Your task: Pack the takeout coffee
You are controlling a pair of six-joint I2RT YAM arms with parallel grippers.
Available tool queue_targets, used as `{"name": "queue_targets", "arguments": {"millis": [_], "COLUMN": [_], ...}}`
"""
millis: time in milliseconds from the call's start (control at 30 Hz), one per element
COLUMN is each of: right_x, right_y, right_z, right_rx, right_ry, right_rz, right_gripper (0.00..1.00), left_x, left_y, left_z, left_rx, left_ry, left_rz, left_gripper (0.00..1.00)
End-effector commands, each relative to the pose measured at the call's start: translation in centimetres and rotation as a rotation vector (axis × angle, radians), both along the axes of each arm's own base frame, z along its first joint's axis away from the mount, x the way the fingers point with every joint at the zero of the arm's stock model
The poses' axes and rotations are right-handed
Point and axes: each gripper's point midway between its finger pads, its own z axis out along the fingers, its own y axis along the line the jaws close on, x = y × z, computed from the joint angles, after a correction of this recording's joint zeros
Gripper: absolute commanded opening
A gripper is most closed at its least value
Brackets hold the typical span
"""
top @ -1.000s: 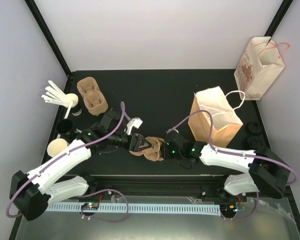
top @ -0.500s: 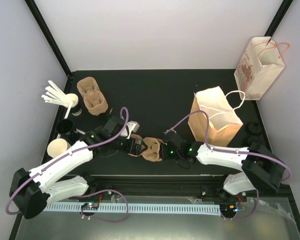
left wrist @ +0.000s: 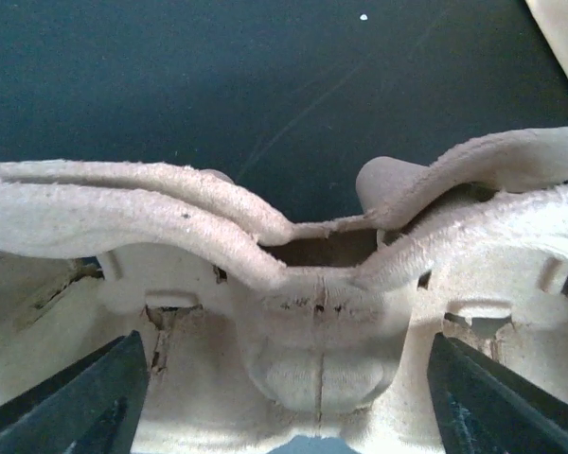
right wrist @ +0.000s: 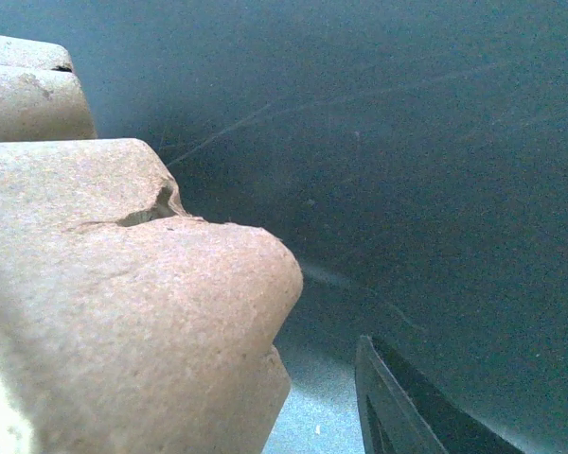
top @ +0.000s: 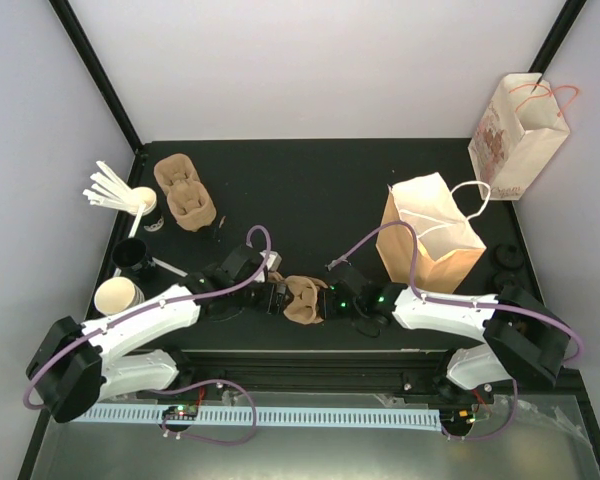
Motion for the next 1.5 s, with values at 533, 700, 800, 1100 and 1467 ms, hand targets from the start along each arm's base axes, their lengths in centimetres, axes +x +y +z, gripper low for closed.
{"name": "queue_targets", "arguments": {"millis": [533,700,800,1100,1467], "right_x": [1.7,2.1,2.5,2.6,0.7], "right_y": [-0.3,-1.0,-1.5,-1.2,1.5], "right_z": [-0.1,-0.4,-0.4,0.1,3.3], "right_rx": [-0.075,-0.097,-0.111,-0.093,0.069], "right_ry": [-0.048,-0.056,-0.062,-0.066,-0.124], "right_rz": [-0.01,-0.014,-0.02,0.006,0.221], "right_gripper": [0.44,0.45,0.46,0.5,0.65], "left_x": [-0.3,-1.1,-1.8,-2.5,-1.7], "left_y": [-1.3,-1.5,-1.9,-2.8,-1.4], "left_z": [1.7,3.2,4.2,5.1,1.7], "left_rx": [-0.06,-0.102,-0.163,-0.281,-0.13], "left_ry": [-0.009,0.008,0.024,0.088,0.089], "left_rz": [-0.055,-0.089,-0.125,-0.177,-0.161], "left_gripper": [0.32,0.32,0.33,0.42,0.54]}}
